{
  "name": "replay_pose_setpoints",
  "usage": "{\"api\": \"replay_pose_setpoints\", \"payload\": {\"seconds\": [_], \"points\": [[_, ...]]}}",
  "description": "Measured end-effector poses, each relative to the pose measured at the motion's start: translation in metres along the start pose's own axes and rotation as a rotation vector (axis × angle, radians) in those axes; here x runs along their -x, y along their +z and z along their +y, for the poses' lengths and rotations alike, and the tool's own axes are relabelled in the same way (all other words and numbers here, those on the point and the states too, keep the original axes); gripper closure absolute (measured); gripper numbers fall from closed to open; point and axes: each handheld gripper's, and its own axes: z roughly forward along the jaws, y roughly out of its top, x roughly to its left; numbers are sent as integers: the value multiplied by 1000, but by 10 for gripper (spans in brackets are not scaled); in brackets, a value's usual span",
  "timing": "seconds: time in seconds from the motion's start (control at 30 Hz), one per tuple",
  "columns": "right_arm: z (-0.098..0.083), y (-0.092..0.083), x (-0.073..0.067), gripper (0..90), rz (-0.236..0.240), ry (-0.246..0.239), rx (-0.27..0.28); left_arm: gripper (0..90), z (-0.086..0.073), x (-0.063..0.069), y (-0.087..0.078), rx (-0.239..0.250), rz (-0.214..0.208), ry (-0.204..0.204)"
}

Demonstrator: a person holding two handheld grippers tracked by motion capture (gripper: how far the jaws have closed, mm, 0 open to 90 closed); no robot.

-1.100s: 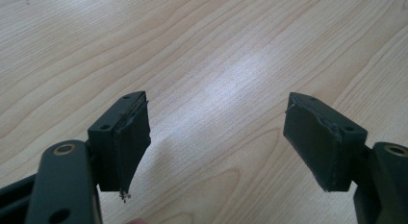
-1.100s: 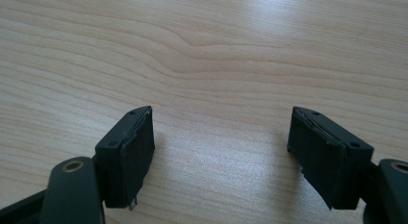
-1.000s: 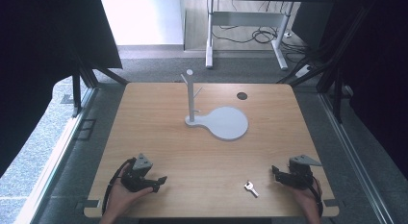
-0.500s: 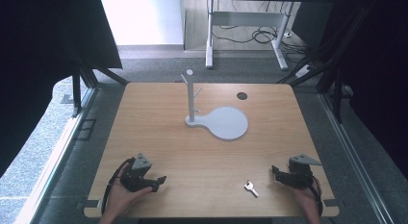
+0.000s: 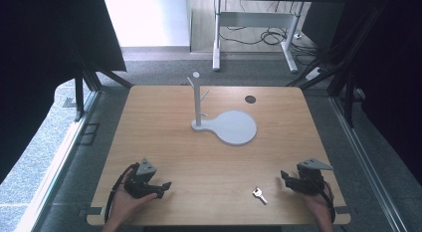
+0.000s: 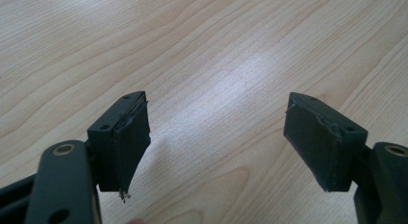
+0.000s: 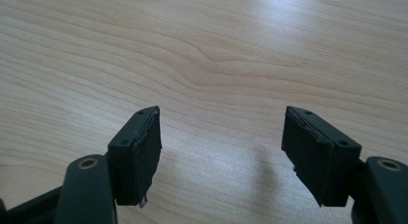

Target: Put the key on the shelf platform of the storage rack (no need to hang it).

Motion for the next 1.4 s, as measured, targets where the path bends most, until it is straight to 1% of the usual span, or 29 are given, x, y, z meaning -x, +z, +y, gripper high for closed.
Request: {"api": "replay_pose_setpoints", "payload": {"seconds": [0.13,0.3,0.37,0.43,0.47,0.5,0.6,0.73,0.8,0.83,0.9,0.97,1.0,1.07,1.23,1.27,1.4], "points": [[2,-4,-3,296,14,2,1,245,-1,-1,0,-4,7,-1],[6,-9,-9,296,40,-23,-11,246,0,-3,-2,1,11,-6],[7,-11,-9,295,44,-23,-15,246,0,-2,-2,4,17,-9],[9,-14,-10,290,52,-40,-31,246,1,1,0,0,9,1],[12,-16,-10,290,54,-51,-43,246,1,1,0,-2,6,6],[18,-23,-10,290,54,-61,-57,246,1,2,1,-6,1,9],[28,-32,-11,291,62,-74,-69,246,1,3,2,-5,-3,9],[43,-44,-17,297,95,-102,-99,247,1,2,0,7,-9,1],[46,-46,-19,298,103,-109,-107,247,1,4,-1,5,-9,7],[53,-48,-24,301,117,-126,-131,247,2,4,-1,7,-10,9],[54,-48,-25,301,121,-131,-141,246,2,5,-1,7,-12,11],[58,-48,-29,301,131,-147,-165,246,2,5,0,5,-12,8],[61,-48,-33,297,148,-165,-187,246,1,4,0,3,-12,5],[62,-47,-35,297,151,-171,-194,247,1,4,0,2,-11,5],[66,-44,-49,295,181,-217,-237,247,2,5,-1,5,-11,9],[68,-42,-54,294,193,-228,-254,247,2,5,-1,3,-11,10],[69,-39,-60,294,202,-238,-273,246,1,3,-1,1,-12,8]]}}
